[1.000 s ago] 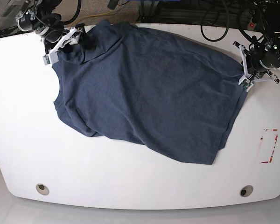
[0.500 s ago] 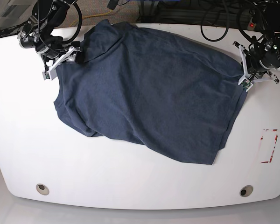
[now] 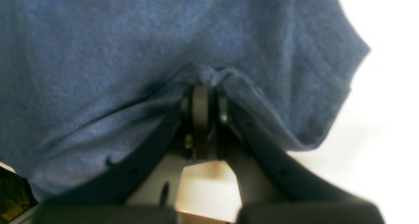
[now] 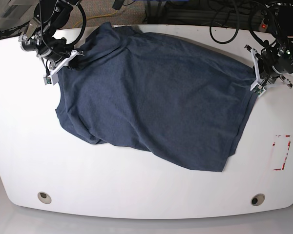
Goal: Fold the T-shirt properly
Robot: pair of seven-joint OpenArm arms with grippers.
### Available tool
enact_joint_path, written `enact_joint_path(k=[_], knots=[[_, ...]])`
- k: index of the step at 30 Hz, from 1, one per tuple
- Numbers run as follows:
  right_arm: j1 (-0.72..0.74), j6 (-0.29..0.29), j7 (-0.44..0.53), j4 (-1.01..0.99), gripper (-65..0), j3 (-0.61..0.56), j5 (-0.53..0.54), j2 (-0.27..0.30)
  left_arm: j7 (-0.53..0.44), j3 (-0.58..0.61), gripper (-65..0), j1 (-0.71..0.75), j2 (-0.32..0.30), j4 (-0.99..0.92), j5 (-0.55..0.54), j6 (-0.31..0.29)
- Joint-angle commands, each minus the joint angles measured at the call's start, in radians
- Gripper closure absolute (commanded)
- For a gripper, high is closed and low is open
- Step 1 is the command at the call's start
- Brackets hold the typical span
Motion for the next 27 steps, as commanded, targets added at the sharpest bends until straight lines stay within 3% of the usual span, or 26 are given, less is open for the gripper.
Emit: enact_joint_path(k=[1,4,7,12,18,21,27], knots=[[0.024,0.009,0.011,0.016,0.0,0.002,0.011,0.012,-0.009,-0.009,0.0,-0.009,-0.01,0.014,-0.002,-0.001],[0.047,0.013,0.011,0.016,0.0,0.002,0.014,0.018,-0.009,-0.009,0.0,-0.023,-0.007,0.015,-0.005,-0.001],[0.09,0.06,0.011,0.025,0.0,0.002,0.079,0.076,-0.001,-0.012,0.0,-0.074,0.041,0.02,-0.005,-0.001],[0.209,0.069,0.011,0.022,0.0,0.002,0.126,0.153,-0.001,-0.011,0.0,-0.146,0.098,0.021,0.0,-0.001],[0.417,0.069,0.011,-0.088,0.0,-0.047,0.126,0.265,-0.001,-0.006,0.0,-0.33,0.161,0.02,0.0,-0.001],[0.54,0.069,0.011,-0.185,0.0,-0.093,0.126,0.324,-0.001,-0.003,0.0,-0.457,0.185,0.014,0.001,0.029],[0.766,0.069,0.011,-0.328,0.0,-0.184,0.126,0.393,-0.001,0.009,0.0,-0.66,0.185,0.012,0.001,0.072]])
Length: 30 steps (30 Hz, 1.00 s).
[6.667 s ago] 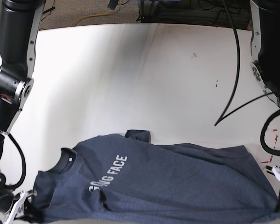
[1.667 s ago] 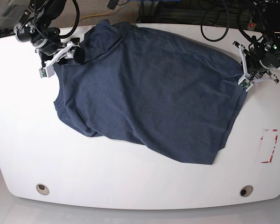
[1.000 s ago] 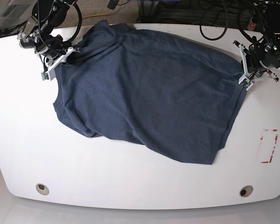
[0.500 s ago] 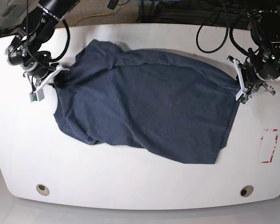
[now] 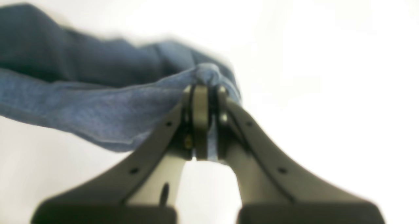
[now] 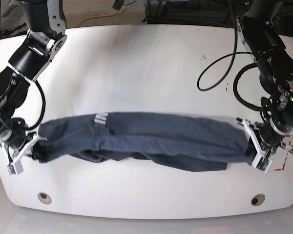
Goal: Fold the T-shirt properly
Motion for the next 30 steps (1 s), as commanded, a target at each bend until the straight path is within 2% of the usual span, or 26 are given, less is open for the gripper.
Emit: enact_joint_path(k=[1,4,8,12,16,20,23,30], knots=[[0.114,0.003,0.023,-0.037,0.0,-0.057,0.019,0.054,-0.021,-0.003,0.0,-0.117,-0.014,0.013,-0.002,0.02],[0.223,0.003,0.023,-0.074,0.0,-0.117,0.024,0.083,-0.005,-0.001,0.0,-0.209,-0.022,0.013,-0.002,0.023],[0.409,0.003,-0.01,-0.104,0.0,-0.207,0.024,0.108,0.052,-0.001,0.0,-0.374,-0.08,0.013,-0.002,0.023],[0.573,0.003,-0.02,-0.135,0.0,-0.276,0.025,0.137,0.054,-0.001,0.0,-0.517,-0.128,0.013,-0.002,0.023],[0.673,0.003,-0.056,-0.13,0.0,-0.31,0.025,0.16,0.075,0.003,0.0,-0.598,-0.163,0.011,-0.005,0.017],[0.657,0.003,-0.091,-0.118,0.0,-0.307,0.027,0.179,0.117,0.023,0.0,-0.591,-0.166,0.016,-0.01,-0.006],[0.548,0.003,-0.096,-0.103,0.0,-0.261,0.045,0.185,0.117,0.06,0.0,-0.494,-0.166,0.022,-0.01,-0.058],[0.254,0.003,-0.096,-0.003,0.0,-0.138,0.151,0.205,0.117,0.101,0.0,-0.275,-0.166,0.059,-0.037,-0.058]])
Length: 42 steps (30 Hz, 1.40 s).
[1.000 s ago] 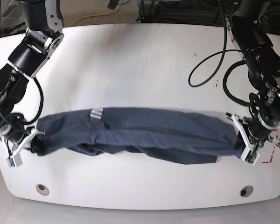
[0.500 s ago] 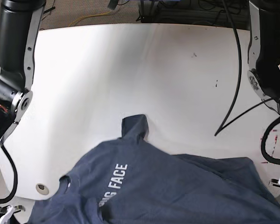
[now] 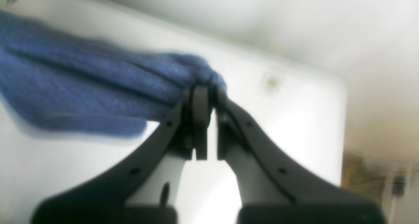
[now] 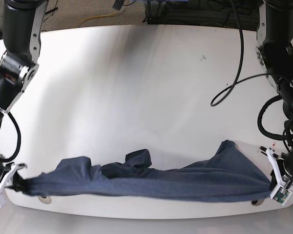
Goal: Fold the T-shirt properly
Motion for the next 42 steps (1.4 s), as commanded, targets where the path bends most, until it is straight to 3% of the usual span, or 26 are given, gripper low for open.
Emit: enact_joint_path(k=[1,5,13,20,28,30,35,38,42], knots=[[-0.053,-0.001,0.033,0.075,0.0,0.048,0.039,0.026,-0.023,0.022,0.0,0.061,-0.017,0.019,-0.043,-0.001],[-0.25,-0.001,0.033,0.121,0.0,0.151,0.07,-0.01,-0.023,0.033,0.0,0.231,-0.018,0.022,-0.141,-0.001],[-0.573,-0.001,0.033,0.17,0.0,0.306,0.073,-0.079,-0.023,0.032,0.0,0.541,-0.017,0.023,-0.162,-0.001],[-0.756,-0.001,0.037,0.166,0.0,0.427,0.073,-0.135,-0.023,0.016,0.0,0.728,-0.017,0.023,-0.156,-0.001],[-0.856,-0.001,0.039,0.164,0.0,0.47,0.071,-0.198,-0.023,-0.037,0.0,0.866,-0.017,0.019,-0.116,-0.001],[-0.863,-0.001,0.039,0.164,-5.7,0.472,0.071,-0.211,-0.044,-0.037,0.0,0.886,-0.018,0.016,-0.116,-0.001],[-0.863,-0.001,0.033,0.164,-37.7,0.512,0.073,-0.235,-0.079,-0.036,0.0,0.909,-0.017,0.014,-0.038,-0.001],[-0.853,-0.001,0.027,0.152,-50.3,0.61,0.099,-0.246,-0.085,-0.036,0.0,0.907,-0.017,0.013,-0.004,-0.001],[-0.803,-0.001,0.027,0.011,-49.8,0.628,0.16,-0.22,-0.111,-0.037,0.0,0.909,-0.018,0.013,0.005,-0.001]])
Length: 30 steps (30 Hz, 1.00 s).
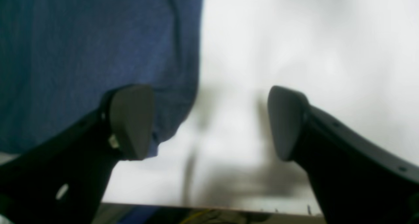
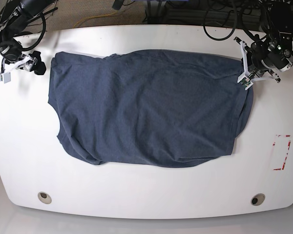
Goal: Fold the T-shirt properly
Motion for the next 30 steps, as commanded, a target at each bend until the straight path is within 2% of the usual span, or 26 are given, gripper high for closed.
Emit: enact_joint_path(k=[1,4,8,11,15,19,22,25,27,29,30], knots=[[0.038,0.006,0.012,-0.099,-48.4,-0.007,0.053,0.049,-0.011,-0.008,0.0,-0.003,-0.015,0.014,0.002,-0.001],[0.083,0.006,0.012,-0.227,-44.4,-0.011,0.061,0.068,-0.009,-0.007,0.0,-0.005,-0.015,0.014,0.002,-0.001],[0.117,0.006,0.012,-0.251,-42.3,-0.018,0.051,0.062,-0.009,-0.007,0.0,-0.007,-0.015,0.014,0.002,-0.001],[0.147,0.006,0.017,-0.254,-42.3,-0.07,0.051,0.06,-0.009,-0.007,0.0,-0.007,-0.015,0.014,0.002,-0.001],[0.152,0.006,0.056,-0.254,-42.3,-0.121,0.051,0.022,-0.009,-0.007,0.0,-0.008,-0.015,0.014,0.002,-0.001],[0.154,0.006,0.057,-0.254,-42.2,-0.133,0.053,-0.026,-0.011,-0.007,0.0,-0.01,-0.015,0.014,0.002,-0.001],[0.155,0.006,0.059,-0.254,-41.1,-0.132,0.051,-0.04,-0.012,-0.007,0.0,-0.01,-0.015,0.014,0.002,-0.001],[0.155,0.006,0.06,-0.251,-28.2,-0.13,0.051,-0.041,-0.012,-0.008,0.0,-0.01,-0.015,0.014,0.002,-0.001],[0.154,0.006,0.06,-0.251,-12.2,-0.127,0.053,-0.037,-0.014,-0.008,0.0,-0.01,-0.015,0.014,0.002,-0.001],[0.15,0.006,0.06,-0.251,-0.3,-0.127,0.056,-0.034,-0.014,-0.008,0.0,-0.011,-0.015,0.014,0.004,-0.001],[0.147,0.006,0.06,-0.245,0.0,-0.127,0.059,-0.032,-0.014,-0.008,0.0,-0.011,-0.015,0.014,0.004,-0.001]])
